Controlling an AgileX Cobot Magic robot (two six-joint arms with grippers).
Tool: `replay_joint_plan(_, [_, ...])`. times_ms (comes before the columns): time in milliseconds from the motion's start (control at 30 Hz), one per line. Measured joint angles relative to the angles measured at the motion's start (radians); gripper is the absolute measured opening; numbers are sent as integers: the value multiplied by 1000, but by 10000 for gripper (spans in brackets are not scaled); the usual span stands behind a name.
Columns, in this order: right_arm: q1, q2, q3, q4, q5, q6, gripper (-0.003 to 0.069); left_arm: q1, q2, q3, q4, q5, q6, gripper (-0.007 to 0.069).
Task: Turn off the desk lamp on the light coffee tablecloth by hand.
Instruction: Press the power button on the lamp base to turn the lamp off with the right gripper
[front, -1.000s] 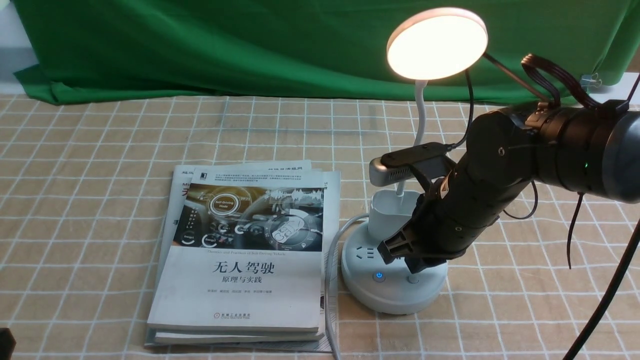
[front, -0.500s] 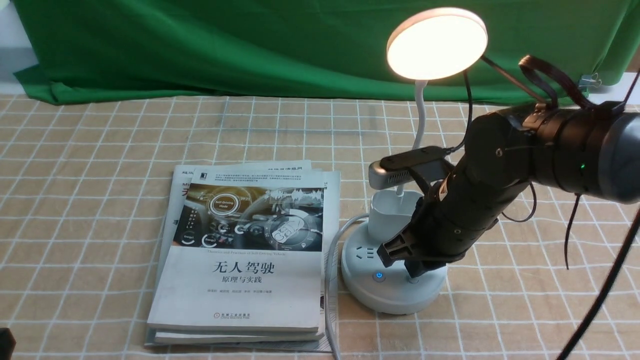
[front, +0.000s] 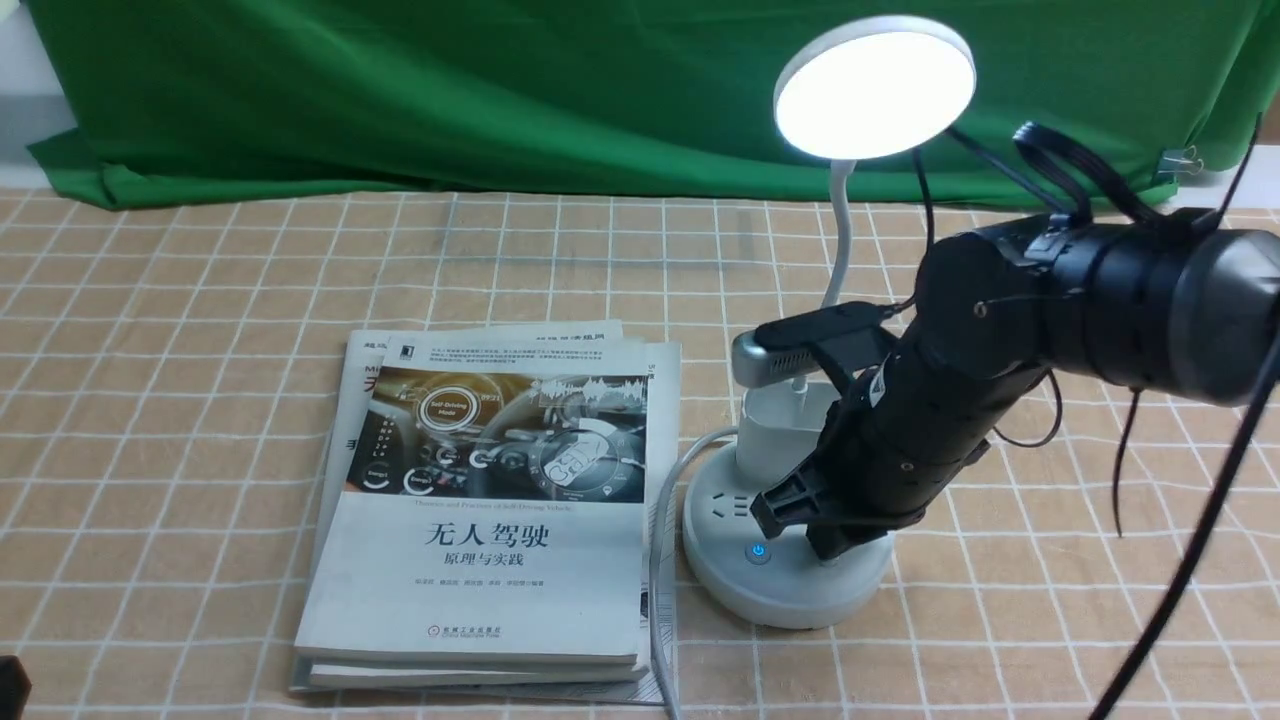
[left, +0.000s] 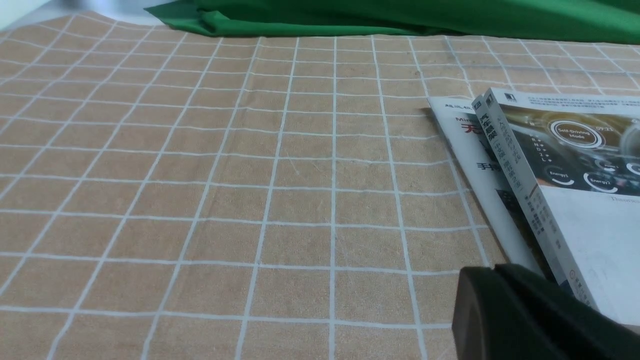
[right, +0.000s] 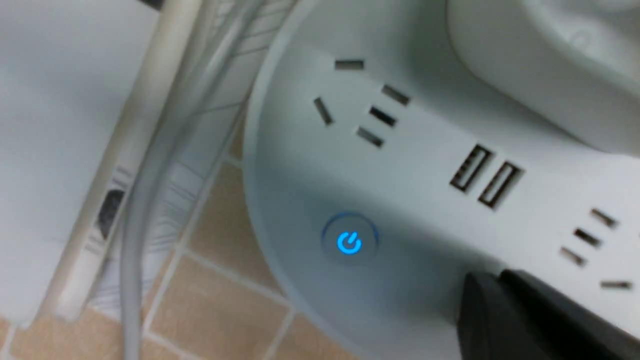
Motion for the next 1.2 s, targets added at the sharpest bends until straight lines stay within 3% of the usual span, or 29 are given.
replay_joint_plan(800, [0, 37, -5, -1, -8, -18, 36, 0, 0, 0, 0, 0, 0, 4])
replay_joint_plan(1200, [12, -75, 0, -3, 2, -20, 36, 0, 0, 0, 0, 0, -1, 4])
